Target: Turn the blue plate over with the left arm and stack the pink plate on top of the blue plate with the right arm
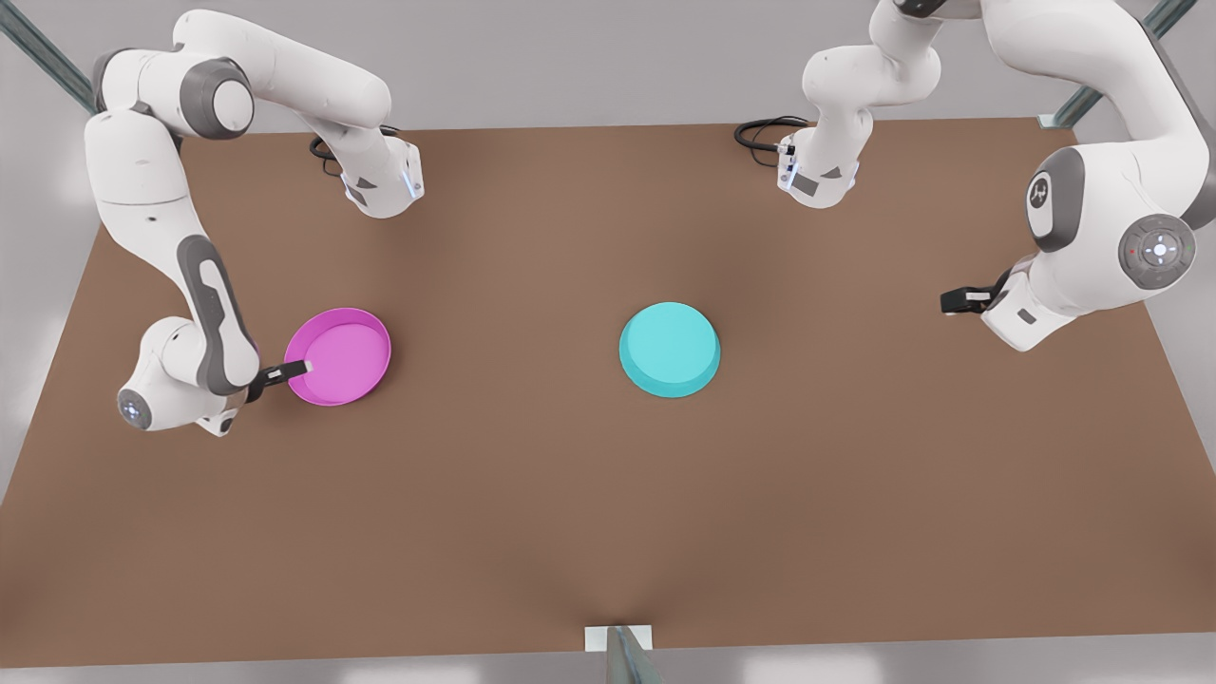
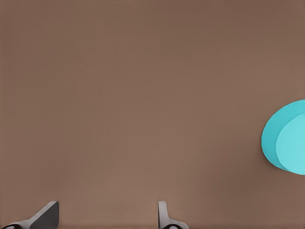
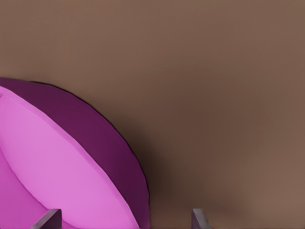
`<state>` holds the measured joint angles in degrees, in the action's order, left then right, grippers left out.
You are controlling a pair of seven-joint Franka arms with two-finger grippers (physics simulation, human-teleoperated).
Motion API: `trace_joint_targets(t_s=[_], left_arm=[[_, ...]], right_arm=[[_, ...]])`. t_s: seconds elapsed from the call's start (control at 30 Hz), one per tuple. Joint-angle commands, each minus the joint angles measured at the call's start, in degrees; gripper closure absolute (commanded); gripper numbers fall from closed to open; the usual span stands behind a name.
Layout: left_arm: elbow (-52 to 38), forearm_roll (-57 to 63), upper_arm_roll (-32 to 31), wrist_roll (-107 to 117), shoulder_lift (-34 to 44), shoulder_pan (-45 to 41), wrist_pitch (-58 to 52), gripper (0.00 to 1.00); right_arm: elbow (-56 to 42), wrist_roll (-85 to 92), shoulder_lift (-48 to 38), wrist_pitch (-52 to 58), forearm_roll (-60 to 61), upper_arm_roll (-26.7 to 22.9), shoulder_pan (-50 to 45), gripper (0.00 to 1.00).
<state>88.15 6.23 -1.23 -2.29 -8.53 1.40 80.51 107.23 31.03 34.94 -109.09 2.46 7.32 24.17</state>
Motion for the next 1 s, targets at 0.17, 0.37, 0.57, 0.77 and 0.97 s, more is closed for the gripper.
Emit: trace_joint_targets(t_s=[0.17, 0.37, 0.57, 0.77, 0.97], left_arm=[[0.0, 0.0, 0.0, 0.0, -0.1, 0.0, 0.0, 0.00], [0.0, 0.0, 0.0, 0.0, -0.1, 0.0, 0.0, 0.00], [0.0, 0.0, 0.0, 0.0, -0.1, 0.0, 0.0, 0.00], [0.0, 0.0, 0.0, -0.1, -0.1, 0.0, 0.0, 0.00], [0.0, 0.0, 0.0, -0.1, -0.1, 0.0, 0.0, 0.00]], right_arm=[[0.0, 1.6, 0.0, -0.1, 0.0, 0.0, 0.1, 0.26], [0.0, 1.6, 0.7, -0.1, 0.0, 0.0, 0.0, 0.36], [0.0, 1.8, 0.7, 0.1, 0.0, 0.1, 0.0, 0.52], [-0.2, 2.5, 0.7, 0.2, 0.0, 0.4, 0.0, 0.72], [-0.3, 3.8, 0.7, 0.5, -0.1, 0.5, -0.1, 0.79]])
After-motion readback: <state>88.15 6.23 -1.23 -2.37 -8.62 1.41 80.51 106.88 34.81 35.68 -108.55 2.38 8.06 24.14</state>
